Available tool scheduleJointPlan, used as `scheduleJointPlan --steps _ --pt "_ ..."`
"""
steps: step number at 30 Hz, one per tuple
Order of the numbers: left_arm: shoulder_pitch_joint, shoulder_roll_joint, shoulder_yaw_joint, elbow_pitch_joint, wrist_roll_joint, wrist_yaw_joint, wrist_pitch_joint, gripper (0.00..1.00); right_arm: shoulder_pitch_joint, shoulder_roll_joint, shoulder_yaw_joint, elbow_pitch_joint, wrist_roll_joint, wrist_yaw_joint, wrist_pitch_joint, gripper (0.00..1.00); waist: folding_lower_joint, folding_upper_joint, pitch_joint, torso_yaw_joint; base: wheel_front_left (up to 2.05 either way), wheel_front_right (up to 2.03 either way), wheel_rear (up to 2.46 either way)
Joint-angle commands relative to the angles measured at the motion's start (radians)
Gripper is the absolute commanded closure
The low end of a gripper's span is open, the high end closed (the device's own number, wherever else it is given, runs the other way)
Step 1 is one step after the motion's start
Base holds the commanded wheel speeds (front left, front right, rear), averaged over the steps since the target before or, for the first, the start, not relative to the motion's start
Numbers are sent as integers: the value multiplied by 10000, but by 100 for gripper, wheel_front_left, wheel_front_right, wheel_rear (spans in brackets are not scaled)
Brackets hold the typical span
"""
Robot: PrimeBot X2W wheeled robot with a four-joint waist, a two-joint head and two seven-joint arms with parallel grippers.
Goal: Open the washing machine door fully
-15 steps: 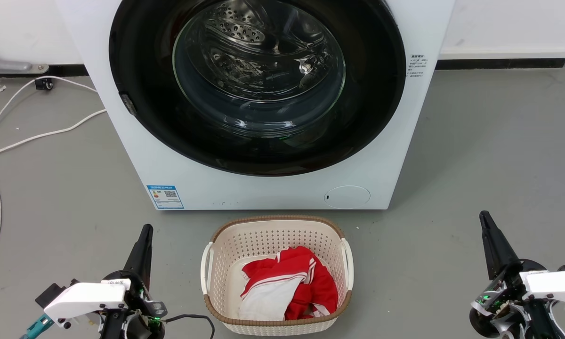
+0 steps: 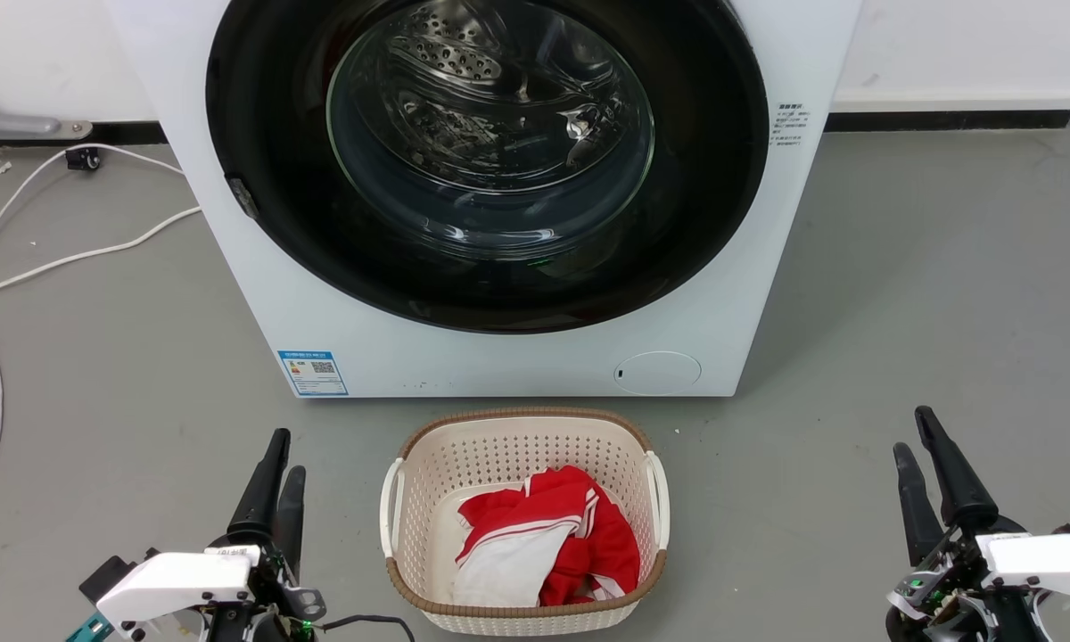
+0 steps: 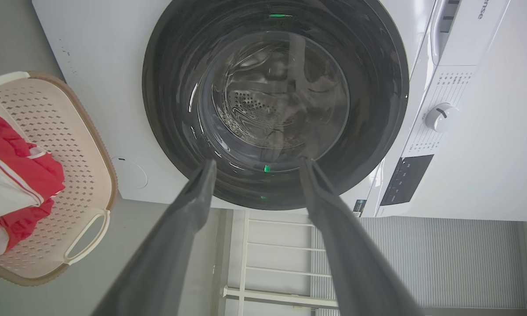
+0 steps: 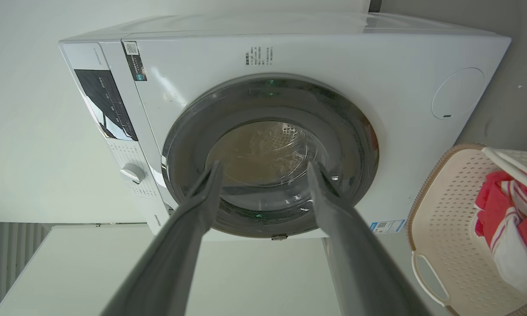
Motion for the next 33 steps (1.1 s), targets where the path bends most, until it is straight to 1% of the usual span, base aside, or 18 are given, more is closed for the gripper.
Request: scheduleJointPlan --steps 1,6,11,19,28,33 --pt "-229 24 -118 -251 108 -12 -142 0 -144 -2 86 -295 -60 2 -127 0 0 0 2 0 0 0 0" --pt "-251 25 -213 -488 413 -14 -390 0 -46 -1 124 -531 -379 2 -374 0 0 0 -2 9 0 0 0" --pt "-257 26 -228 -819 1010 -16 -622 0 33 0 169 -797 -1227 2 -607 0 0 0 -10 30 0 0 0" --pt "-243 27 -192 -1370 2722 -19 -966 0 143 2 216 -1346 -3571 2 -953 0 0 0 -27 62 0 0 0" --pt "-176 29 -472 -1781 5050 -22 -1318 0 341 4 196 -1956 -6571 2 -1309 0 0 0 -41 81 0 0 0" --pt "-192 43 -654 -1833 6307 -24 -1501 0 477 4 184 -2088 -7744 2 -1458 0 0 0 -42 75 0 0 0"
